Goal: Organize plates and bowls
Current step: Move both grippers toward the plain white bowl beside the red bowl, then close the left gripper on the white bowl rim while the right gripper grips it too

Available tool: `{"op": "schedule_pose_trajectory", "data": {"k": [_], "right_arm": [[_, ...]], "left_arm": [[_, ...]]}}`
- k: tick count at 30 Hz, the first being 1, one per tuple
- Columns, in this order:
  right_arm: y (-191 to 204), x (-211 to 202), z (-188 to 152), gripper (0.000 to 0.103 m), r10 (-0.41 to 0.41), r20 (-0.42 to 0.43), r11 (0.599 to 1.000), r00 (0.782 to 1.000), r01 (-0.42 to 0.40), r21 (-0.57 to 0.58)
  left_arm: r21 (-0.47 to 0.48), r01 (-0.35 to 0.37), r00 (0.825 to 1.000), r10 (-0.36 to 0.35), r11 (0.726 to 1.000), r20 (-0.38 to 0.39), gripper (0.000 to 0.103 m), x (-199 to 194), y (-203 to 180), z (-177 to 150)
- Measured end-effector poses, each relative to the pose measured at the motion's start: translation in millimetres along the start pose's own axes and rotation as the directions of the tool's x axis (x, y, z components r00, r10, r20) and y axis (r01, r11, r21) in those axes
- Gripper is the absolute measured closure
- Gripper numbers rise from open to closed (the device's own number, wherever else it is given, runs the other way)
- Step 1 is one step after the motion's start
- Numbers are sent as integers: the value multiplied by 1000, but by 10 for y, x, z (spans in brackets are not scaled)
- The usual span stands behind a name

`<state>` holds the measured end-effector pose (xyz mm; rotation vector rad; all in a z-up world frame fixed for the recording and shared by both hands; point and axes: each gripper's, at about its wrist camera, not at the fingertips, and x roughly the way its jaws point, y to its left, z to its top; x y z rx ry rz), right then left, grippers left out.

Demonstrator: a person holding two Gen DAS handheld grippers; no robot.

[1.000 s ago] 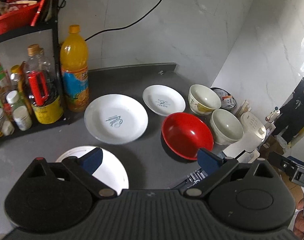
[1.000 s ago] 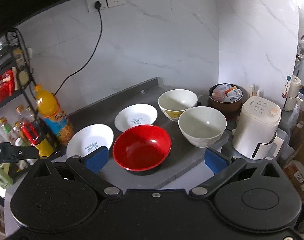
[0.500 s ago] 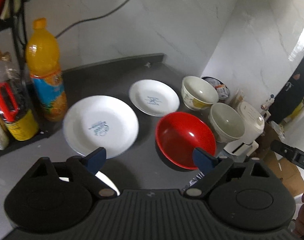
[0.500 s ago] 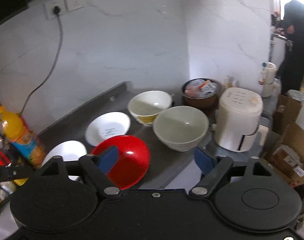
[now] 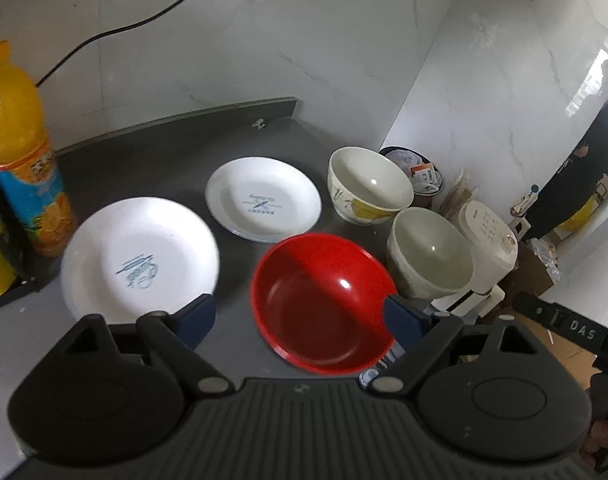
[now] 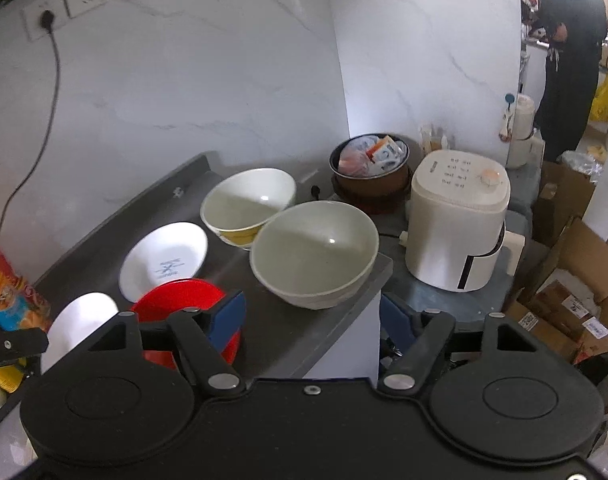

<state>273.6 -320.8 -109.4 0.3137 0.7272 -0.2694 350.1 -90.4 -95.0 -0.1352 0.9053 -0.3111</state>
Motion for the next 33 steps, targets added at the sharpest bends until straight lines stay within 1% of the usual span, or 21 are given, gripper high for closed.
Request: {"op": "schedule_pose_trajectory", "data": {"k": [4, 6, 8, 9, 10, 11, 12, 13, 15, 17, 19, 20, 21, 23, 25, 26, 27, 29, 32, 33], "right_arm": [[-207, 314, 135, 42, 40, -36, 999, 999, -40, -8], [-327, 478, 230, 43, 57, -64, 998, 996, -57, -1], [-439, 641, 336, 45, 67, -88, 998, 994, -67, -3], [-482, 709, 372, 49, 78, -94, 997, 993, -79, -9], [-522, 793, 410, 61, 84, -105, 996, 991, -86, -18], [-553, 881, 445, 67, 87, -125, 996, 988, -91, -26], [-594, 971, 481, 72, 95, -148, 995, 984, -100, -25], [-643, 1053, 519, 72, 109, -163, 993, 981, -113, -18], [-699, 1167, 576, 72, 126, -182, 991, 975, -132, -21], [-750, 1285, 632, 72, 134, -201, 989, 970, -145, -41], [-809, 1424, 681, 72, 145, -228, 986, 963, -160, -48], [-835, 1490, 702, 73, 154, -242, 984, 958, -171, -50], [-854, 1550, 722, 76, 166, -254, 981, 953, -185, -55], [-877, 1658, 759, 78, 185, -275, 975, 943, -212, -70], [-907, 1770, 808, 82, 203, -298, 969, 933, -236, -78], [-922, 1819, 835, 83, 213, -310, 966, 927, -248, -77], [-931, 1863, 855, 83, 223, -319, 962, 921, -260, -79], [-934, 1928, 887, 83, 229, -331, 957, 915, -273, -93], [-950, 2028, 921, 84, 248, -352, 949, 903, -299, -99], [-953, 2058, 931, 85, 256, -359, 946, 898, -309, -100]], "left_arm": [[-7, 3, 1000, -3, 1000, -6, 13, 285, -218, 94], [-37, 20, 1000, -20, 999, -12, 13, 441, -328, 158], [-62, 9, 999, -11, 998, -35, 13, 591, -457, 227], [-60, 11, 999, -13, 998, -35, 13, 666, -542, 255], [-52, 7, 999, -9, 999, -35, 14, 731, -615, 275], [-46, -3, 999, 1, 999, -40, 16, 815, -693, 301], [-50, -10, 999, 8, 999, -46, 21, 893, -758, 315], [-61, -16, 998, 12, 998, -55, 24, 966, -800, 328], [-92, -22, 997, 15, 996, -77, 33, 1111, -870, 361], [-111, -28, 996, 18, 993, -90, 38, 1228, -945, 384], [-109, -29, 995, 18, 994, -101, 42, 1359, -1043, 404], [-108, -34, 994, 22, 994, -109, 47, 1425, -1088, 415], [-109, -38, 992, 25, 993, -121, 53, 1504, -1132, 425], [-113, -43, 989, 26, 993, -146, 60, 1640, -1190, 453], [-125, -49, 987, 29, 991, -156, 62, 1747, -1233, 464], [-130, -56, 986, 35, 990, -160, 64, 1794, -1252, 468], [-135, -66, 984, 42, 989, -171, 68, 1851, -1271, 467], [-141, -69, 981, 41, 988, -188, 73, 1940, -1303, 468], [-147, -80, 978, 50, 986, -203, 76, 2065, -1345, 465], [-149, -91, 975, 58, 985, -215, 77, 2117, -1357, 466]]}}
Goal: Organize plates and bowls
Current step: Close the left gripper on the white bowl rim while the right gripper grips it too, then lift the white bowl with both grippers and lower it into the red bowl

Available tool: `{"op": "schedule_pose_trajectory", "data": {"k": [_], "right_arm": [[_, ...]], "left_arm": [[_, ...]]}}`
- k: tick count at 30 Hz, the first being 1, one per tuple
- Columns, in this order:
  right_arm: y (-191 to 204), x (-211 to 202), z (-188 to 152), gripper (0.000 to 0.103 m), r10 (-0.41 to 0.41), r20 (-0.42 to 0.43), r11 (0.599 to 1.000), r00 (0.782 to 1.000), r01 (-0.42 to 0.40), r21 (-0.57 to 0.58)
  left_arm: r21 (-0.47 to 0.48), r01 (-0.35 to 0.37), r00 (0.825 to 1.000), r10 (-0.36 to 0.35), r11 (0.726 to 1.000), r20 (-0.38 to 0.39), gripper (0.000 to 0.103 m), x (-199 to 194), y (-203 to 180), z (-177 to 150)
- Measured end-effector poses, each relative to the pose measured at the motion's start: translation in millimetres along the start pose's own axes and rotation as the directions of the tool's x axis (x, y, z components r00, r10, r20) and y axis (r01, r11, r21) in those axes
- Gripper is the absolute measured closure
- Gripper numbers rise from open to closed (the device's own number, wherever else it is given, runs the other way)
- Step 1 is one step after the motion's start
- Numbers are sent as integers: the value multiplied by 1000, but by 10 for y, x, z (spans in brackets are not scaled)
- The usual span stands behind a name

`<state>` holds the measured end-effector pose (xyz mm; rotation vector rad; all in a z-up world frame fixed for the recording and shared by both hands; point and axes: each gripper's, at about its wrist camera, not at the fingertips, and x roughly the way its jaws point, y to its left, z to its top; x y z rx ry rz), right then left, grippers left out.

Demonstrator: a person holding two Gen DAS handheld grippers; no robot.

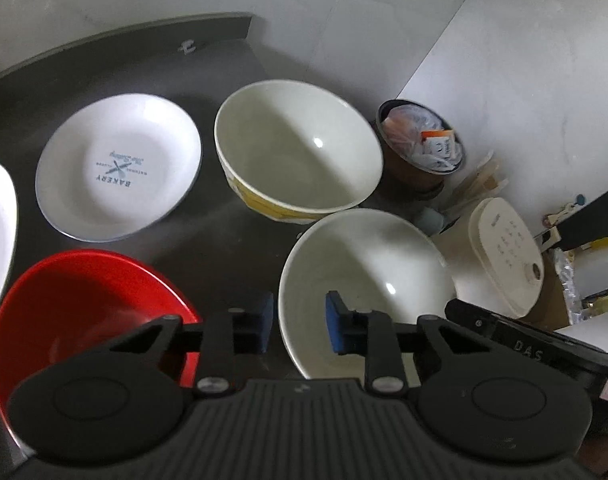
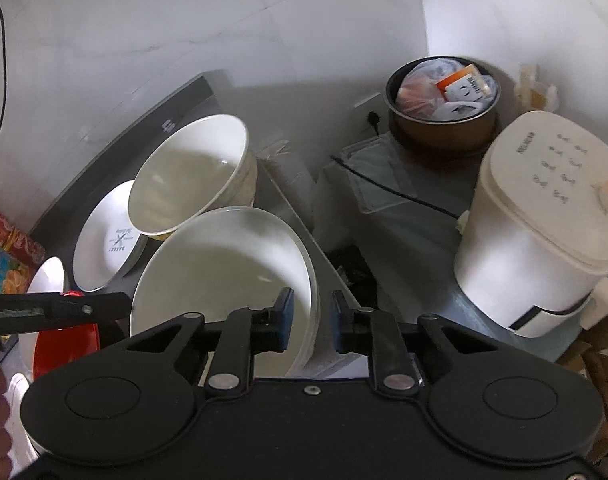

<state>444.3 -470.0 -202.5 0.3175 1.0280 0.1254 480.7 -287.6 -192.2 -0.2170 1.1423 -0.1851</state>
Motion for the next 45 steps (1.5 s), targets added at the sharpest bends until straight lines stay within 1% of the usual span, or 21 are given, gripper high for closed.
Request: {"op": "schedule_pose_trajectory", "data": {"k": [2, 5, 6, 8, 9, 10, 13, 15, 17, 22, 27, 30, 34, 39, 42, 45], "right_arm": [[-10, 43, 26, 87, 11, -10, 1000, 1000, -11, -11], [-27, 114, 61, 87, 20, -29, 1000, 999, -21, -19], [-29, 139, 65, 87, 23, -37, 999, 999, -24, -23], [-26, 185, 63, 87, 19, -51, 999, 999, -21, -33], [-26, 207, 63, 90, 16, -57, 999, 998, -18, -39], [-22, 229, 63, 94, 10, -63, 999, 998, -13, -48], [2, 237, 63, 95, 1, -50, 996, 999, -6, -89], [-8, 221, 71, 95, 9, -46, 996, 999, -13, -90], [-9, 193, 74, 95, 15, -44, 995, 999, -19, -100], [68, 56, 84, 95, 14, -22, 994, 1000, -17, -111], [180, -130, 115, 95, 32, 10, 994, 999, -30, -103], [314, -249, 143, 95, 47, 34, 991, 998, -43, -128], [534, -336, 176, 95, 70, 59, 985, 996, -60, -160], [836, -423, 196, 95, 98, 87, 979, 991, -81, -187], [1014, -407, 189, 95, 117, 87, 974, 989, -97, -202], [1177, -374, 148, 95, 131, 71, 971, 989, -113, -211]], "left_arm": [[-16, -3, 1000, 2, 1000, -16, 77, 80, -6, 4], [-23, -33, 999, 32, 999, -30, 79, 192, -24, -5], [-27, -34, 999, 33, 999, -32, 82, 224, -19, -14], [-37, -36, 998, 34, 999, -45, 85, 297, -17, -22], [-41, -45, 998, 42, 998, -52, 89, 326, -19, -22], [-45, -58, 997, 55, 997, -57, 91, 353, -23, -23], [-48, -78, 996, 76, 996, -56, 96, 371, -36, -36], [-62, -76, 995, 72, 995, -65, 100, 366, -13, -44], [-84, -58, 997, 53, 995, -64, 100, 335, 25, -45], [-79, -46, 998, 42, 996, -43, 100, 184, 24, -43], [-89, -18, 1000, 18, 996, 7, 99, -91, 70, -5], [-92, -11, 999, 14, 996, 35, 99, -265, 127, 2], [-91, -9, 997, 15, 996, 71, 99, -498, 262, 6], [-125, -5, 994, 19, 992, 109, 99, -752, 492, -14], [-154, -19, 993, 37, 988, 114, 99, -875, 639, -35], [-193, -18, 991, 43, 981, 127, 99, -976, 829, -86]]}}
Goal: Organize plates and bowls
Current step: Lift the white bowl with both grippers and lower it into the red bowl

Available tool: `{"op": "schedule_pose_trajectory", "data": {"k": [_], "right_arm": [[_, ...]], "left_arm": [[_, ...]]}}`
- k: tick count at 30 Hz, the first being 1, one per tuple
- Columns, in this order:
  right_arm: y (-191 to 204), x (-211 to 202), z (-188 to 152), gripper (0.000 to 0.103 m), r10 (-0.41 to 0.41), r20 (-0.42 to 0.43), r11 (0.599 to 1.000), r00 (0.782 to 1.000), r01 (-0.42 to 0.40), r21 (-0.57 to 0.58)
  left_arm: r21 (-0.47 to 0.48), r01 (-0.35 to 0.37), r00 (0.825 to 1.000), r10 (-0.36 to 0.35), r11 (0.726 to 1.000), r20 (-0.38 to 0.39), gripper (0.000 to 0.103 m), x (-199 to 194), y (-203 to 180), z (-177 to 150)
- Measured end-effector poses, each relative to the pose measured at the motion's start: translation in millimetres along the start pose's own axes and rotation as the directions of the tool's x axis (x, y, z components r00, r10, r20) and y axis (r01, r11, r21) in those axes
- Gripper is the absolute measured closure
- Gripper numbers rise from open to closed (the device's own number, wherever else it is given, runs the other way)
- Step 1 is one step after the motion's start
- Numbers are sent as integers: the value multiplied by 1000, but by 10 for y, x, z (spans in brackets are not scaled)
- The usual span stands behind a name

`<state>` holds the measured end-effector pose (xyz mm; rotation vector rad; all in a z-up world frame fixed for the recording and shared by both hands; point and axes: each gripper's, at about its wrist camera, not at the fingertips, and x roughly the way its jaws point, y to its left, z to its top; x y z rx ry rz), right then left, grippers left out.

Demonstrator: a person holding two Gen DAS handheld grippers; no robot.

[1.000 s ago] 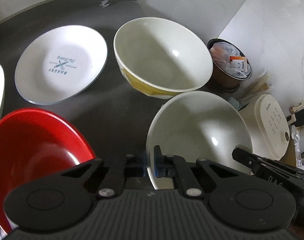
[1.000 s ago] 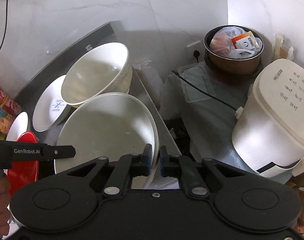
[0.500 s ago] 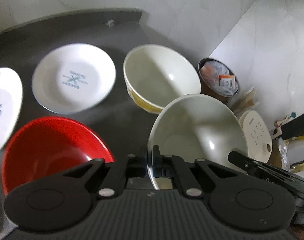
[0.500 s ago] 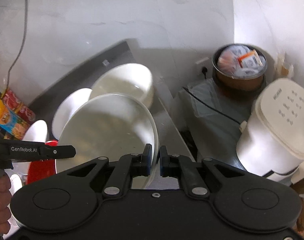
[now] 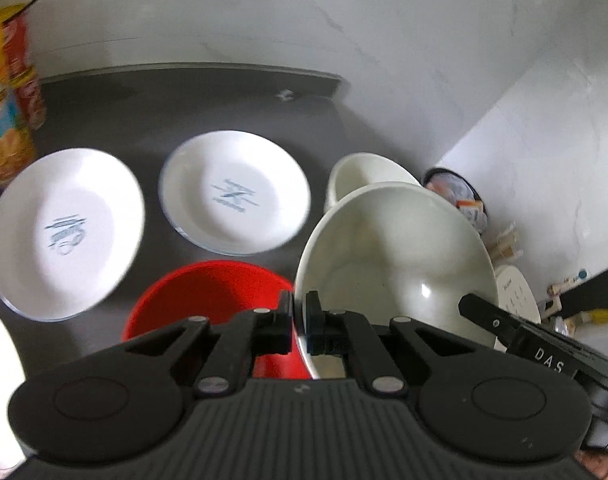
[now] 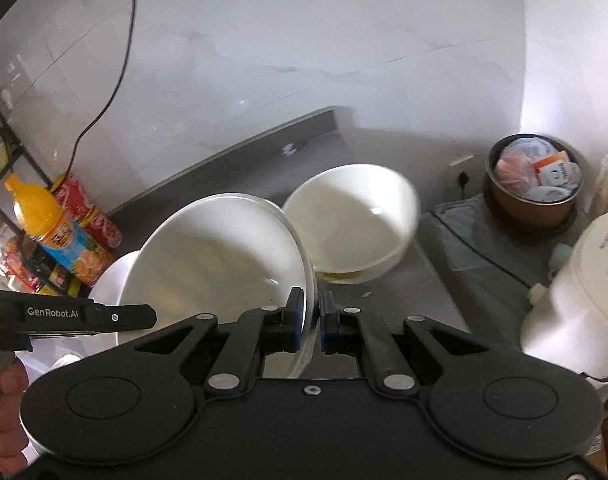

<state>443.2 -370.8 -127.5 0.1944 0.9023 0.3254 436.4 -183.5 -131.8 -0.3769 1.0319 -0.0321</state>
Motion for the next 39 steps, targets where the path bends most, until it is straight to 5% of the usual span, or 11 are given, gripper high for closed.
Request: {"op": "schedule_pose_trajectory", "data": {"k": [15, 39], "right_arm": [[622, 259, -283, 94, -5, -106, 991, 994, -9, -130], [825, 608, -490, 93, -103, -146, 957, 984, 59, -283]], "left_arm": [[-79, -61, 997, 57, 995, -53, 99, -86, 668, -234], [-97, -114, 988, 103, 989, -112, 96, 218, 911, -385]]}}
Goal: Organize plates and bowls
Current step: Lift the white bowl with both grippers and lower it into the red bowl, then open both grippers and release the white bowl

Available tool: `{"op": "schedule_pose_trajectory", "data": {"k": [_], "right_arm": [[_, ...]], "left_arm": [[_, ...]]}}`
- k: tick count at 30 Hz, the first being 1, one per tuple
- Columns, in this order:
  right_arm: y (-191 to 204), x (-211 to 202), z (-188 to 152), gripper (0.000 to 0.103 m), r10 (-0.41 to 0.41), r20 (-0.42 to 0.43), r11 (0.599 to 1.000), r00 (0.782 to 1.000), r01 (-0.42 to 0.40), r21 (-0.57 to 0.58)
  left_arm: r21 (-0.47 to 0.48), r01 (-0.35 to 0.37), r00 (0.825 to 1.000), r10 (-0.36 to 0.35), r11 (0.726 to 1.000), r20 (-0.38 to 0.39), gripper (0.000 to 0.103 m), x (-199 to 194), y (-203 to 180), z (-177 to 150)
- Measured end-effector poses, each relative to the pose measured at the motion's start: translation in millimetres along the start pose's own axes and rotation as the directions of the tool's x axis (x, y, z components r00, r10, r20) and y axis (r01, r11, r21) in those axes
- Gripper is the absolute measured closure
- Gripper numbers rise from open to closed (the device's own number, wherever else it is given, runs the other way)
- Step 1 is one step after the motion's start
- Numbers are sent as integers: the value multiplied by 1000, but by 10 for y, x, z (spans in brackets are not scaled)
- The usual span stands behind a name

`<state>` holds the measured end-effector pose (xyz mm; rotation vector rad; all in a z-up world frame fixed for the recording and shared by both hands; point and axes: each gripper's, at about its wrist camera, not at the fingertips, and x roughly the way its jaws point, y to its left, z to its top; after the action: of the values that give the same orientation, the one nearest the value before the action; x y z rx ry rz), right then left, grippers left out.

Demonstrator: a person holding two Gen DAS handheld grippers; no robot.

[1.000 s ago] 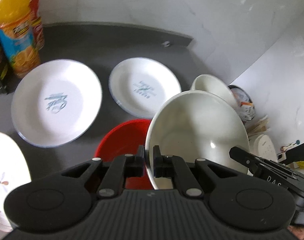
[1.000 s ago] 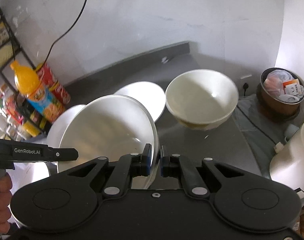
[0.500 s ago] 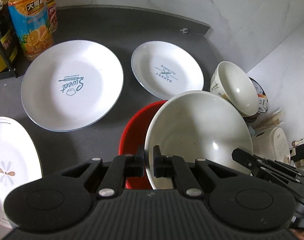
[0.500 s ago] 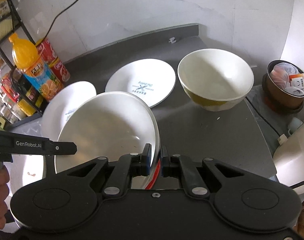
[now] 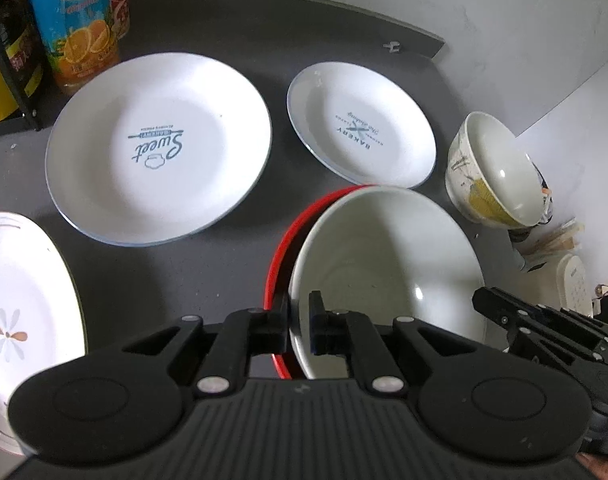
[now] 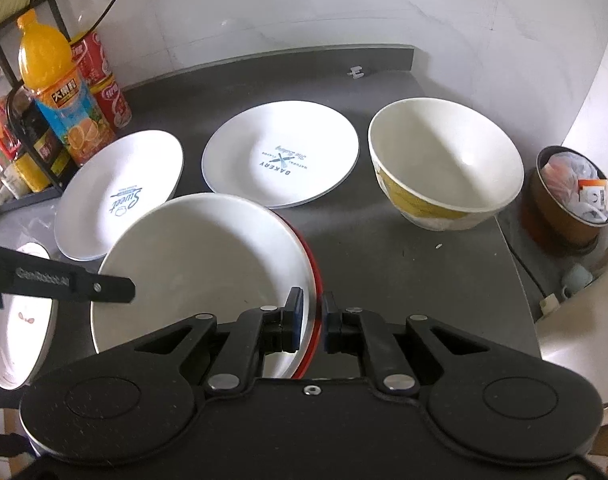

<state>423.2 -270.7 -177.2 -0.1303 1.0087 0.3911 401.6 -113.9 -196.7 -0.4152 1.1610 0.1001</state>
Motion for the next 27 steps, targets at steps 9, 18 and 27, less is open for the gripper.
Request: {"op": "schedule_pose_trajectory", "data": {"k": [9, 18, 27], "right_arm": [[-52, 53, 31, 92, 24, -13, 1000, 1000, -24, 1], [-154, -62, 122, 85, 102, 32, 993, 994, -103, 58], [-417, -174, 288, 71, 89, 125, 990, 988, -102, 96]], "left_arm": [[-1, -5, 1000, 5, 1000, -13, 95, -86, -16, 63], [-12, -9, 999, 9, 1000, 43, 90, -281, -37, 149], [39, -38, 993, 34, 999, 115, 55, -262, -338, 293]]}}
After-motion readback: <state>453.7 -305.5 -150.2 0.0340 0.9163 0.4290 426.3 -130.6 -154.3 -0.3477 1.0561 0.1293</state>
